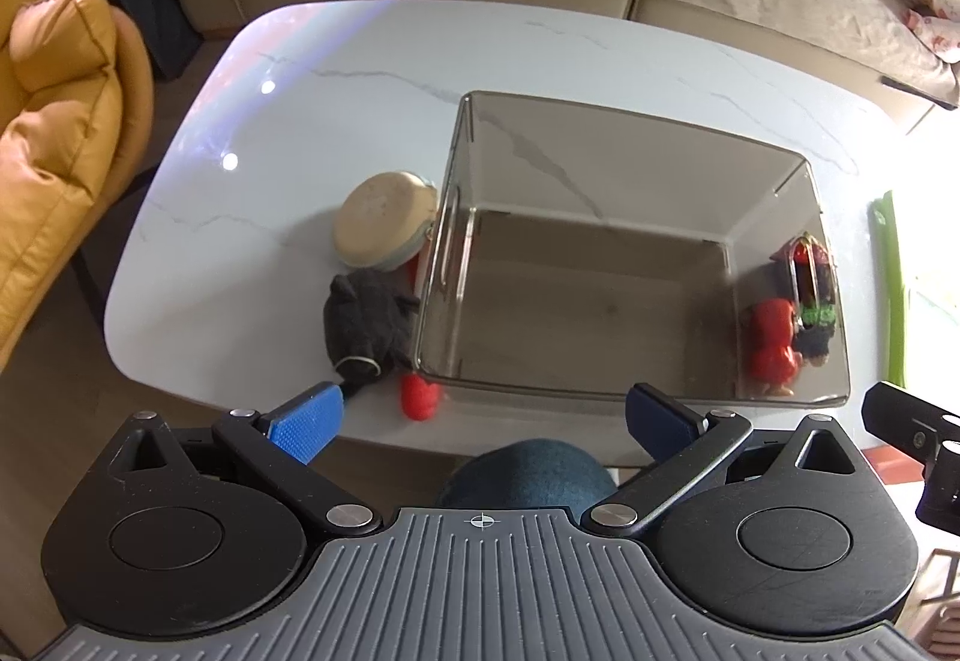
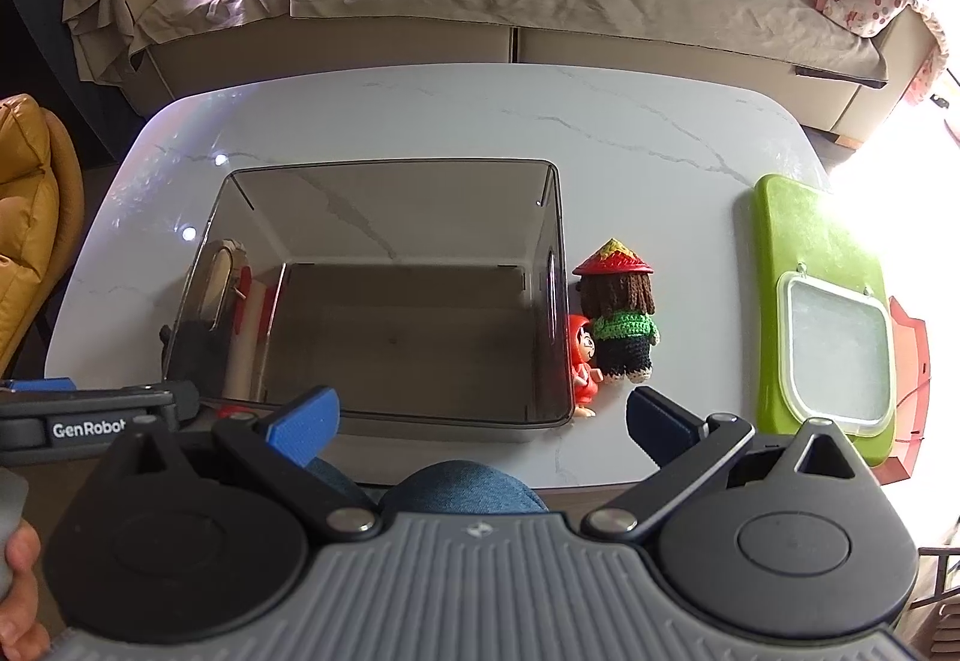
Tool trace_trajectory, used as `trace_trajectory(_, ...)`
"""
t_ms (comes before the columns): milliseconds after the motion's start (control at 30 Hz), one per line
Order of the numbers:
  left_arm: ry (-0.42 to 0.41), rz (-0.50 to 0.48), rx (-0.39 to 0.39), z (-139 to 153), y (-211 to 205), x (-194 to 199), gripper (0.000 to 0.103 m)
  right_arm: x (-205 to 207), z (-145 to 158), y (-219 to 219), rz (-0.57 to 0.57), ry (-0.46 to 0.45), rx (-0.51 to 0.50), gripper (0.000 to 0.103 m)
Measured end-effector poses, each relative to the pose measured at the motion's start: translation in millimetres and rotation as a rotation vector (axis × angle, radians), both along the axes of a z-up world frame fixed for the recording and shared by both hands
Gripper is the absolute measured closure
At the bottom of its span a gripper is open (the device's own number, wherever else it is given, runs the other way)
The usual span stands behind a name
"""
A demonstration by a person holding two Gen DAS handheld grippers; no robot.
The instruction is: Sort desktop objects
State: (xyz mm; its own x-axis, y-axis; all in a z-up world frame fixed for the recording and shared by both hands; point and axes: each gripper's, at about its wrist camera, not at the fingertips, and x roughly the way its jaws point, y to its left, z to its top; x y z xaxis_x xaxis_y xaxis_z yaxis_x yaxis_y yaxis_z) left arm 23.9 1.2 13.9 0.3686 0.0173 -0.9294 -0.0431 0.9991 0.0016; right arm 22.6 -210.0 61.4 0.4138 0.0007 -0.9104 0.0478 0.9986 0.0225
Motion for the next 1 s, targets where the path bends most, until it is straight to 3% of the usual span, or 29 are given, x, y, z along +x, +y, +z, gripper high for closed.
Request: trace_trajectory(1000, -0.003, -0.026, 0.002, 5.3, -8.0, -4.7, 0.000, -4.2, 9.5, 1.9, 0.007, -0.014, -0.013, 0.000)
